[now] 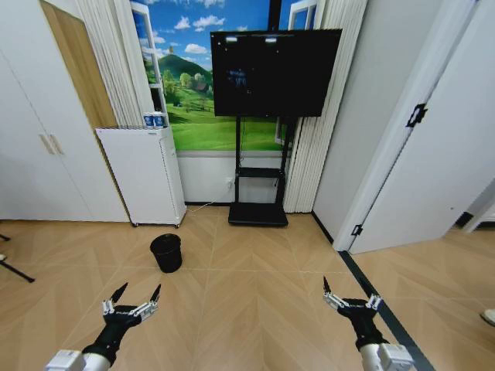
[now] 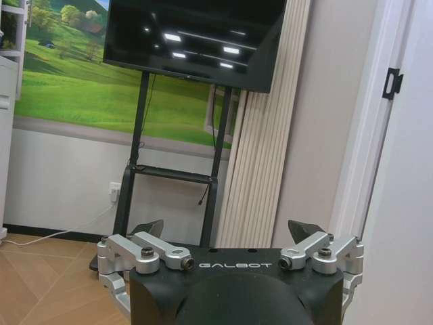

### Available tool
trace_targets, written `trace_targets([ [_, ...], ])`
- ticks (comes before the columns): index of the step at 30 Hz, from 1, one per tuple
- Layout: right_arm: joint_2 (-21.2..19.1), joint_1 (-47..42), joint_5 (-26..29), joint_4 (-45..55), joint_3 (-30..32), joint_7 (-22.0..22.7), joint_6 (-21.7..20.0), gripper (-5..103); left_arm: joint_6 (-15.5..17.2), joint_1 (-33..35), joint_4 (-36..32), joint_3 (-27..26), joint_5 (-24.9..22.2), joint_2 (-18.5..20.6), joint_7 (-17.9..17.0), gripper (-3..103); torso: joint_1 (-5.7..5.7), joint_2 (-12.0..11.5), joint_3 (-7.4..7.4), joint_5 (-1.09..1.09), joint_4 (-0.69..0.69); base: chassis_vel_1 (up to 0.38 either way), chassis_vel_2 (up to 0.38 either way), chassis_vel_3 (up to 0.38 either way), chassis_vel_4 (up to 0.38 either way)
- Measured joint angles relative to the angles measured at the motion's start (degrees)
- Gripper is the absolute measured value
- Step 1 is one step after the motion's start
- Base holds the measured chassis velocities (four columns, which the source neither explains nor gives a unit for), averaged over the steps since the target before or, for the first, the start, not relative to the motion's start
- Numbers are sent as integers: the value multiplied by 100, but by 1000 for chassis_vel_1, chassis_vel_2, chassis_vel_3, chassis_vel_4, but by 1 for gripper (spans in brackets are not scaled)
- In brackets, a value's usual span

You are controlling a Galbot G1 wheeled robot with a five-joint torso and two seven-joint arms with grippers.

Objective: Pick up the trash bin and place the garbage on the floor into it.

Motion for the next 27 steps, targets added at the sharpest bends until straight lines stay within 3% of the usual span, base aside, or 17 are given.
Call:
trace_targets([
  [11, 0, 0, 0, 0, 0, 0, 0, 100, 0, 0, 0, 1, 0, 0, -1, 100, 1, 0, 1, 1, 1, 207, 222, -213, -217],
  [15, 1, -2, 0, 1, -1, -1, 0, 100, 0, 0, 0, 0, 0, 1, -4, 100, 0, 1, -1, -5, -5, 177, 111, -126, -152],
  [17, 1, 0, 0, 1, -1, -1, 0, 100, 0, 1, 0, 0, 0, 0, -7, 100, 1, 1, 0, 2, 7, 108, 30, -46, -89],
  [22, -1, 0, 0, 1, 1, -1, 0, 100, 0, 0, 0, 3, 0, -1, -8, 100, 1, 0, 1, 4, -3, -50, -2, 65, 20],
  [27, -1, 0, 0, 1, 2, 0, 0, 100, 0, 0, 0, 3, 0, -1, -6, 100, 1, 0, 1, 3, -1, -50, -23, 31, 15],
])
